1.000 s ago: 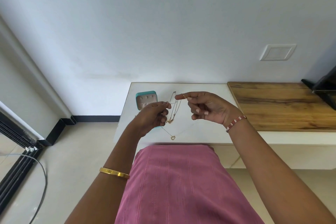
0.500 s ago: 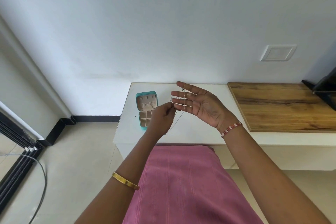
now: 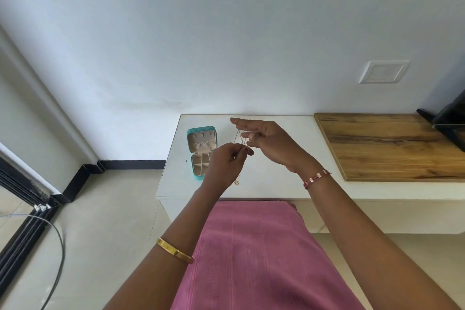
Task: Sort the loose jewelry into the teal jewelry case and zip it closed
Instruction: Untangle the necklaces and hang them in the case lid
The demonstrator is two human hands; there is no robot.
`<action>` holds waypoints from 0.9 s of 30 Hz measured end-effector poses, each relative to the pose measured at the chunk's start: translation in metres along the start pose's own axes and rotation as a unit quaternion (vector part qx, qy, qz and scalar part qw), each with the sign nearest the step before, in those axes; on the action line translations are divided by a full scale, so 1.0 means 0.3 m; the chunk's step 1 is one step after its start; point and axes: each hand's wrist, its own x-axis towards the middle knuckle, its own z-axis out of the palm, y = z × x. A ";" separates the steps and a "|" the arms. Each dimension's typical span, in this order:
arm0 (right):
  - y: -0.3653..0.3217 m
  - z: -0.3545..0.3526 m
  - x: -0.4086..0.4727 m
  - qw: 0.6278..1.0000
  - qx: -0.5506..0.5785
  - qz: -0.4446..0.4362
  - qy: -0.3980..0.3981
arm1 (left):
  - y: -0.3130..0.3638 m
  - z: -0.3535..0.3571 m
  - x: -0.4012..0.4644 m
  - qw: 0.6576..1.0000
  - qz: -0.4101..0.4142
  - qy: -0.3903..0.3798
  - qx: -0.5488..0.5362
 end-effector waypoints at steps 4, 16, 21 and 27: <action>0.015 -0.003 0.003 0.987 -0.160 -0.002 0.000 | 0.003 -0.009 -0.001 0.999 -0.034 0.005 -0.024; 0.083 -0.016 -0.001 0.982 -0.182 0.044 -0.026 | 0.008 -0.054 -0.004 0.969 -0.117 -0.050 -0.210; 0.096 -0.010 -0.013 0.994 -0.096 0.044 -0.030 | 0.009 -0.057 -0.004 0.949 -0.142 -0.079 -0.269; 0.119 0.004 -0.030 0.990 0.127 0.055 -0.017 | 0.020 -0.062 -0.003 0.939 -0.145 -0.083 -0.300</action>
